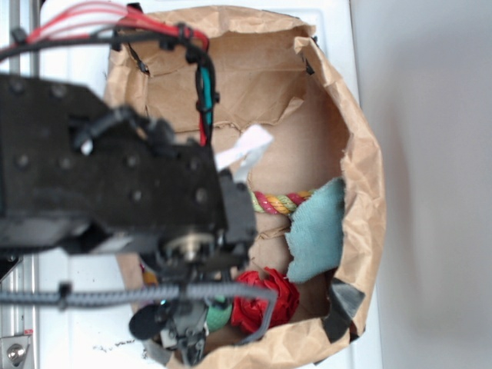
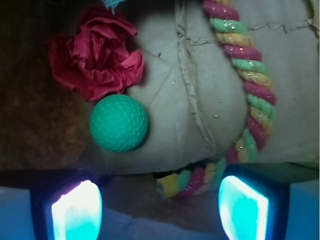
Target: Grab the green ball.
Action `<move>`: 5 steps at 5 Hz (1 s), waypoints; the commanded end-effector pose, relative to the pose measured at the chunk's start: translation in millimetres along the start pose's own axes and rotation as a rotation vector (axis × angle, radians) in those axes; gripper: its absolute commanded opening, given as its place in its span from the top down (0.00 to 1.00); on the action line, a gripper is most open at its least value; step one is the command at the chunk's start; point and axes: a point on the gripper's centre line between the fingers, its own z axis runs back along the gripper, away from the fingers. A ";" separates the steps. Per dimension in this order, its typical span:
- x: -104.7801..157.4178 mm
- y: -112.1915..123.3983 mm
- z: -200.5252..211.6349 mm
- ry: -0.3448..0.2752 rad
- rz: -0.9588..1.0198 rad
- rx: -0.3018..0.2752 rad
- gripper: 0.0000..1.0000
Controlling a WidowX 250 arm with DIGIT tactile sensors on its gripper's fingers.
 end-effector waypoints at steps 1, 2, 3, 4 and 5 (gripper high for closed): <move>13.5 2.1 2.8 -0.072 -0.041 0.002 0.00; 15.0 -8.7 2.5 -0.064 -0.063 -0.032 0.00; 9.8 -22.0 -0.6 -0.049 -0.102 -0.057 0.00; 6.2 -26.9 -6.1 -0.020 -0.099 -0.081 0.00; 5.0 -34.3 -5.4 -0.021 -0.108 -0.112 0.00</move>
